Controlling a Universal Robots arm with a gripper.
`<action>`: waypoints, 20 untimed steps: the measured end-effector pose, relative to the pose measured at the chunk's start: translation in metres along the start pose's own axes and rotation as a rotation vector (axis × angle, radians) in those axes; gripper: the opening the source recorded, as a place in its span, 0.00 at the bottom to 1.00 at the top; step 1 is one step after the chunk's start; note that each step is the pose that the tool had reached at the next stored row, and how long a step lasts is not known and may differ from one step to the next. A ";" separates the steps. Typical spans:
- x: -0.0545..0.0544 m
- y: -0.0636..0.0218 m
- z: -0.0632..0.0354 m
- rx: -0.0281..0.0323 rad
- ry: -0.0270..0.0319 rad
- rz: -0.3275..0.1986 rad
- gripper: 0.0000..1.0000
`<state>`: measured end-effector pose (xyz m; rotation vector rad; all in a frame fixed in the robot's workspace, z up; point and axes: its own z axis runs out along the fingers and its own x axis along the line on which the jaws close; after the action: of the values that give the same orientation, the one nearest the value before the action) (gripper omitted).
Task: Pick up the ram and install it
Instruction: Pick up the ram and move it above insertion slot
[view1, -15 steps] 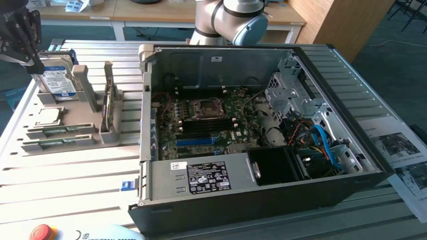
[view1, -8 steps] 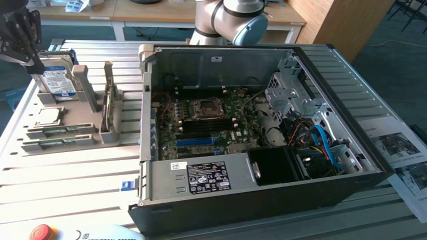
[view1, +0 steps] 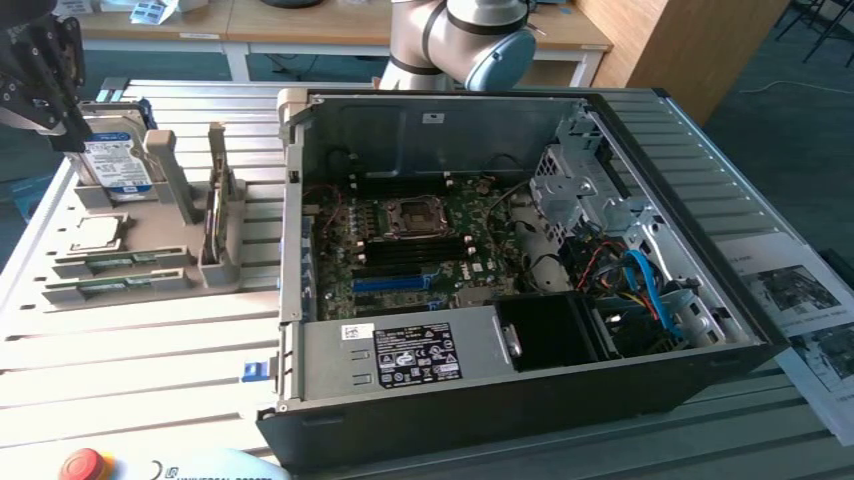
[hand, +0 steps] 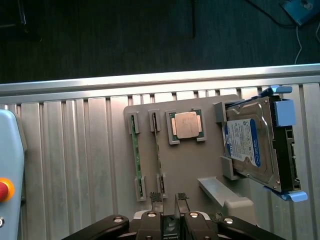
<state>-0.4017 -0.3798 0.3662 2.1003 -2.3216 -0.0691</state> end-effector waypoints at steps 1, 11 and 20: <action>0.000 0.0000 0.0001 0.0001 0.0000 0.000 0.24; 0.000 -0.0002 0.0057 0.0011 0.0099 -0.001 0.24; 0.000 -0.0006 0.0157 0.0023 0.0228 -0.001 0.24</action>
<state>-0.4017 -0.3799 0.3505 2.0921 -2.3089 -0.0423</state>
